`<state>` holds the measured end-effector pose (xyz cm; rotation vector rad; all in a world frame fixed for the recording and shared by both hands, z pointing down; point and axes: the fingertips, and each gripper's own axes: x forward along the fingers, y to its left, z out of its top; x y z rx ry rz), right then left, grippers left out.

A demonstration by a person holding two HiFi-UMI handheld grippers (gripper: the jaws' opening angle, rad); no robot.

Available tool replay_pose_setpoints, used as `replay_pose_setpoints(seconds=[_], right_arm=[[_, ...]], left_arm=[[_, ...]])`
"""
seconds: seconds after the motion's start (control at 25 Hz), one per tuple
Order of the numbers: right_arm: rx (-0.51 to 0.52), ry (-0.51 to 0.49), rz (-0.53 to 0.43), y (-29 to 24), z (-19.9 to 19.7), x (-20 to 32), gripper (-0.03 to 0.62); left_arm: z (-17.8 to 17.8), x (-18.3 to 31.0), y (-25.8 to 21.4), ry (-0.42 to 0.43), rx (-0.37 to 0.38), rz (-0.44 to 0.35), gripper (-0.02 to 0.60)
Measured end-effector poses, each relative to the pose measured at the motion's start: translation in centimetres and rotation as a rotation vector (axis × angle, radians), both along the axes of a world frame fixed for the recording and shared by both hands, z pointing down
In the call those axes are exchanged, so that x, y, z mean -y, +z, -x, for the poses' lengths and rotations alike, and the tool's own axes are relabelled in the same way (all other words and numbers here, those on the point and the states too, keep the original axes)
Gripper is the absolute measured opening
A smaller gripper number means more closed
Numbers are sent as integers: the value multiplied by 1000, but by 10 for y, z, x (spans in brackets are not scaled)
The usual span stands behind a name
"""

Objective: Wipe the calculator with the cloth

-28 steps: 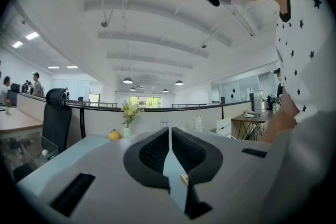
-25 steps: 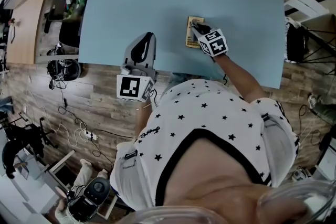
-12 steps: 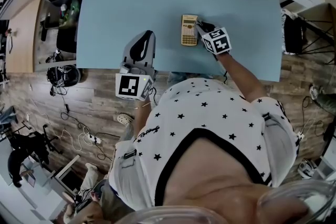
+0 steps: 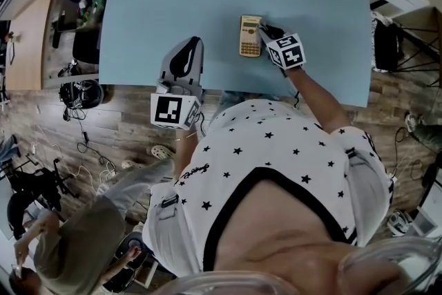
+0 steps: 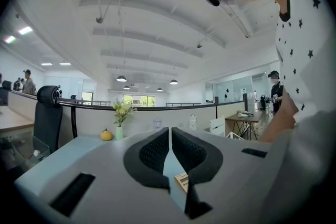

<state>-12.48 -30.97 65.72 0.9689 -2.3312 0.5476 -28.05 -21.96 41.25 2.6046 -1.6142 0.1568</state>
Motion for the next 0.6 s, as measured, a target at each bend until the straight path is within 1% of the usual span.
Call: replay_pose_setpoints(seconds=[0.16, 0.32, 0.48, 0.6], right_arm=[[45, -28, 0, -11, 16, -7, 55], [81, -99, -11, -20, 45, -23, 55], [75, -159, -15, -19, 68, -39, 55], [59, -169, -10, -13, 73, -44, 55]], left_arm=[[4, -1, 0, -12, -4, 2, 40], [7, -2, 1, -22, -10, 2, 40], [11, -2, 0, -27, -16, 5, 40], [13, -2, -1, -31, -16, 4, 40]])
